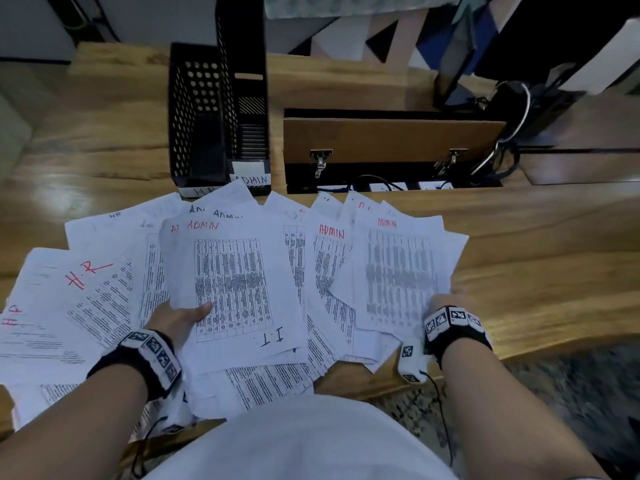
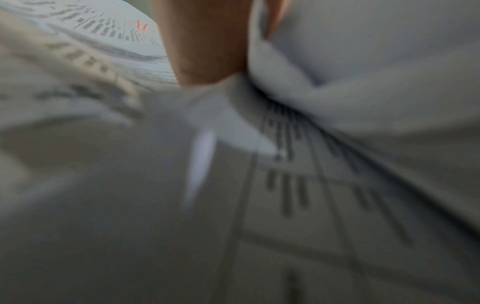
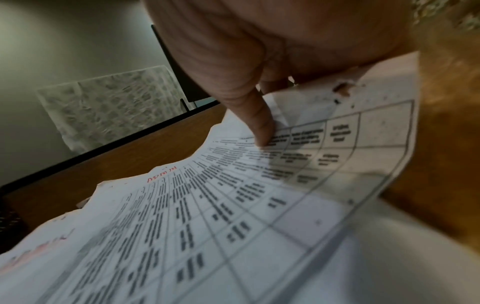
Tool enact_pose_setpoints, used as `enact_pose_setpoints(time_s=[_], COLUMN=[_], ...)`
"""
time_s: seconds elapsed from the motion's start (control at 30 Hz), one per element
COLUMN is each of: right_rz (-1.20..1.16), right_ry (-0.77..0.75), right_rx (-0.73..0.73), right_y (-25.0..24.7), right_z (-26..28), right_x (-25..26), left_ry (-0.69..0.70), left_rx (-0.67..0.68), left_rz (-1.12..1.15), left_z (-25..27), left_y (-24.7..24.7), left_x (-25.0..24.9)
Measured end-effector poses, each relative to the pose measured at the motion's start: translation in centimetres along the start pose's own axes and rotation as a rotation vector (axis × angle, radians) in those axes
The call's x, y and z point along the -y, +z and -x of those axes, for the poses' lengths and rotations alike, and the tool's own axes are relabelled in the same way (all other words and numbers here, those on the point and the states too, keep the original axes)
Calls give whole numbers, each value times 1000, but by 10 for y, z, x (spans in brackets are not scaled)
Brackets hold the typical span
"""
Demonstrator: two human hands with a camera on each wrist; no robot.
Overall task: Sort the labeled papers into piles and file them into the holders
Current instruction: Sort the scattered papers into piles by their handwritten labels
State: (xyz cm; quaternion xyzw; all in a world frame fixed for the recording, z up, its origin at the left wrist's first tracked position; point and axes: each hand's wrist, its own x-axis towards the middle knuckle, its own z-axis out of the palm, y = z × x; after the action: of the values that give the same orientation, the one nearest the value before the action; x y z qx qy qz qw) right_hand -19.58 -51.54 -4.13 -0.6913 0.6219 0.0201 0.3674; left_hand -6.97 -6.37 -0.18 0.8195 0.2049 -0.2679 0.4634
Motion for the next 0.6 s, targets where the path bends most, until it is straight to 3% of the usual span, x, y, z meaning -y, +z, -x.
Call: enact_pose_setpoints(time_s=[0.13, 0.3, 0.4, 0.6], right_rz=[7, 123, -6, -227], right_ry=[30, 48, 20, -138], right_rx=[-46, 137, 158, -231], right_y=[-8, 22, 19, -10], right_z=[7, 16, 31, 51], right_x=[-2, 10, 17, 26], left_ry=[-1, 8, 2, 14], left_rx=[17, 49, 18, -3], left_rz=[-10, -25, -5, 43], left_z=[-1, -5, -9, -10], left_y=[-3, -8, -9, -6], left_x=[2, 7, 10, 13])
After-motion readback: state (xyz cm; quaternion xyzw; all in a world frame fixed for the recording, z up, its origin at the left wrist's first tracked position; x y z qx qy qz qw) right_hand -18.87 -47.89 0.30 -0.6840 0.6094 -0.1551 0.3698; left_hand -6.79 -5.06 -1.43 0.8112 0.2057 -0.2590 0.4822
